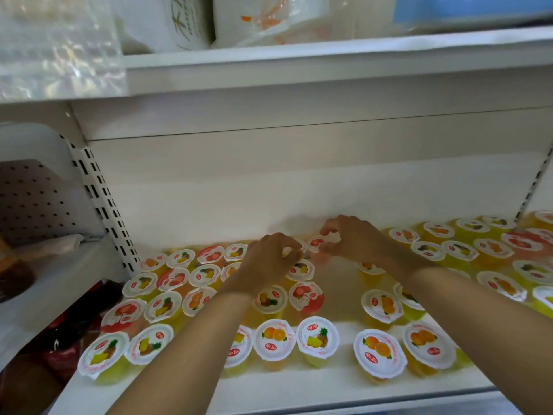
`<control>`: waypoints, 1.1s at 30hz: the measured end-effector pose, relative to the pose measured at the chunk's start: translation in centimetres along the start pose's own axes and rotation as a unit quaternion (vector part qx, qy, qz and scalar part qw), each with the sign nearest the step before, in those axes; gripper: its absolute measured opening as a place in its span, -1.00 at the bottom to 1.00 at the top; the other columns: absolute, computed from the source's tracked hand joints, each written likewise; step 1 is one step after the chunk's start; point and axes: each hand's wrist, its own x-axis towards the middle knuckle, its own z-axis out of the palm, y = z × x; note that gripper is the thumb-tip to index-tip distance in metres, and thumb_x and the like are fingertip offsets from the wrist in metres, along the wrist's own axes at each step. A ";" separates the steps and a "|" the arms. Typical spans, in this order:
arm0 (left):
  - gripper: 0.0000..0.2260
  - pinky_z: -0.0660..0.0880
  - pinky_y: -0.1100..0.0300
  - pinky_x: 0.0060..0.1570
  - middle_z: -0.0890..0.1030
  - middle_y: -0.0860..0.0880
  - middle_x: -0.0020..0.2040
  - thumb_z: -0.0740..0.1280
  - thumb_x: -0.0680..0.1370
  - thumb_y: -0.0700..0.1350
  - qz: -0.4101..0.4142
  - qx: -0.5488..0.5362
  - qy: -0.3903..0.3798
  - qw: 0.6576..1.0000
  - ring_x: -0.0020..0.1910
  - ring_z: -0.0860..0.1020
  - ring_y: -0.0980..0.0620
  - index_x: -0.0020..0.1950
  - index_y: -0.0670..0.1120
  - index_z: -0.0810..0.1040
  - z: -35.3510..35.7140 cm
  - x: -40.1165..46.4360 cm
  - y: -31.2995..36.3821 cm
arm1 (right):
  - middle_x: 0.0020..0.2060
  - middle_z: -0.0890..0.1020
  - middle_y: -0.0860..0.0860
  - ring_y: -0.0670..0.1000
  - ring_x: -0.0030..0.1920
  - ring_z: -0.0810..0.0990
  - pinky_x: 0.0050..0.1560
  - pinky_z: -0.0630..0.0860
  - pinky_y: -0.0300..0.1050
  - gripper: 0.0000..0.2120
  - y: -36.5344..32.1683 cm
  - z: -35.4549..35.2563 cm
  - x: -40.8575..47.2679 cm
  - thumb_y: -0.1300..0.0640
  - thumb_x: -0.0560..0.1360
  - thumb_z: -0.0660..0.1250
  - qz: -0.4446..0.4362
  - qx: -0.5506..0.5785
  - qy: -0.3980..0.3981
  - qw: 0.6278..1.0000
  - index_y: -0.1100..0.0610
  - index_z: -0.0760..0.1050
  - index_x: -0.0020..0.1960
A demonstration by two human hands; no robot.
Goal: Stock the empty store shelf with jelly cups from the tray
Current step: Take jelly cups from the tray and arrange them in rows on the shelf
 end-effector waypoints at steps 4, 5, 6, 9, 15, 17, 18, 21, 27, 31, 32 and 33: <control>-0.76 0.35 0.12 0.25 0.57 0.09 0.24 0.24 0.60 0.06 0.052 0.012 0.004 0.999 0.21 0.51 0.07 0.21 0.09 0.59 -0.5 -1.5 0.8 | 0.17 0.56 -0.10 -0.02 0.12 0.55 0.13 0.42 -0.07 -0.52 1.3 -1.7 -2.0 -0.26 0.40 0.37 0.019 -0.017 -0.054 0.998 -0.06 0.49 0.24; -0.77 0.34 0.10 0.27 0.56 0.09 0.25 0.24 0.61 0.04 0.053 0.017 -0.002 0.998 0.23 0.49 0.06 0.22 0.10 0.59 -0.6 -1.7 0.9 | 0.18 0.56 -0.10 0.00 0.14 0.53 0.14 0.42 -0.07 -0.48 1.8 -1.8 -2.3 -0.31 0.36 0.37 0.029 -0.032 -0.068 0.997 -0.11 0.47 0.23; -0.77 0.33 0.10 0.29 0.56 0.08 0.25 0.24 0.61 0.03 0.053 0.021 -0.007 0.998 0.25 0.48 0.06 0.22 0.10 0.58 -0.7 -1.9 0.9 | 0.20 0.54 -0.08 0.02 0.17 0.50 0.16 0.40 -0.05 -0.43 2.3 -2.0 -2.7 -0.37 0.29 0.36 0.041 -0.049 -0.079 0.995 -0.17 0.43 0.23; -0.78 0.34 0.05 0.31 0.56 0.08 0.25 0.22 0.61 0.04 0.044 0.045 -0.020 0.998 0.28 0.45 0.04 0.20 0.12 0.59 -0.8 -2.2 0.7 | 0.22 0.48 -0.05 0.09 0.22 0.39 0.22 0.38 0.08 -0.30 3.8 -2.3 -3.8 -0.44 0.13 0.29 0.059 -0.097 -0.113 0.987 -0.30 0.33 0.24; -0.78 0.27 0.09 0.27 0.53 0.16 0.27 0.22 0.62 0.07 0.046 0.099 -0.044 0.993 0.29 0.43 0.07 0.20 0.16 0.58 -0.6 -2.7 0.4 | 0.16 0.56 -0.04 0.02 0.11 0.51 -0.01 0.39 -0.14 -0.51 2.6 -2.4 -5.1 -0.05 0.38 0.42 0.038 -0.078 -0.107 0.990 -0.09 0.41 0.27; -0.80 0.26 0.07 0.28 0.53 0.18 0.26 0.24 0.61 0.07 0.046 0.101 -0.038 0.993 0.29 0.42 0.08 0.18 0.17 0.59 -0.6 -2.6 0.4 | 0.12 0.58 -0.05 0.00 0.04 0.53 -0.05 0.42 -0.14 -0.54 1.6 -1.9 -4.9 -0.05 0.39 0.42 0.020 -0.075 -0.092 0.993 -0.05 0.42 0.25; -0.81 0.26 0.06 0.28 0.54 0.18 0.25 0.25 0.61 0.07 0.043 0.099 -0.034 0.994 0.29 0.42 0.08 0.17 0.17 0.59 -0.5 -2.6 0.4 | 0.10 0.59 -0.06 0.00 0.02 0.54 -0.05 0.44 -0.13 -0.53 1.1 -1.6 -4.9 -0.06 0.38 0.42 0.015 -0.070 -0.092 0.993 -0.05 0.41 0.25; -0.83 0.29 0.05 0.28 0.56 0.17 0.21 0.27 0.60 0.05 0.028 0.086 -0.018 0.996 0.26 0.44 0.07 0.14 0.17 0.61 -0.1 -2.6 0.4 | 0.05 0.59 -0.07 0.01 0.01 0.55 -0.06 0.47 -0.11 -0.51 0.0 -0.5 -4.7 -0.09 0.34 0.45 0.004 -0.040 -0.083 0.996 -0.07 0.41 0.22; -0.81 0.24 0.04 0.34 0.56 0.12 0.24 0.25 0.61 0.02 0.010 0.097 -0.008 0.995 0.29 0.43 0.03 0.17 0.16 0.59 -0.1 -2.9 1.1 | -0.08 0.55 -0.10 -0.01 -0.07 0.53 -0.15 0.40 -0.16 -0.62 -1.8 0.5 -4.6 -0.04 0.36 0.45 -0.014 0.003 -0.045 0.999 -0.05 0.45 0.13; -0.80 0.24 0.04 0.35 0.54 0.10 0.27 0.24 0.61 0.02 -0.007 0.099 -0.013 0.995 0.30 0.42 0.01 0.19 0.17 0.57 -0.1 -3.1 1.4 | -0.09 0.57 -0.09 -0.02 -0.09 0.55 -0.18 0.38 -0.20 -0.73 -2.1 0.4 -5.1 -0.03 0.38 0.44 -0.016 0.014 -0.053 0.998 -0.06 0.45 0.01; -0.80 0.23 0.04 0.35 0.52 0.10 0.29 0.23 0.61 0.03 -0.011 0.098 -0.015 0.995 0.31 0.41 0.01 0.20 0.18 0.56 -0.2 -3.2 1.6 | -0.07 0.57 -0.09 -0.02 -0.06 0.55 -0.17 0.39 -0.20 -0.73 -2.1 0.2 -5.3 -0.05 0.39 0.44 -0.015 0.013 -0.055 0.998 -0.05 0.46 0.03; -0.79 0.23 0.05 0.36 0.50 0.10 0.31 0.22 0.62 0.03 -0.017 0.095 -0.014 0.995 0.33 0.40 0.01 0.21 0.18 0.55 -0.3 -3.4 1.7 | -0.03 0.56 -0.08 -0.01 -0.01 0.55 -0.13 0.40 -0.18 -0.72 -2.1 0.1 -5.6 -0.08 0.41 0.42 -0.011 0.009 -0.055 0.998 -0.05 0.48 0.08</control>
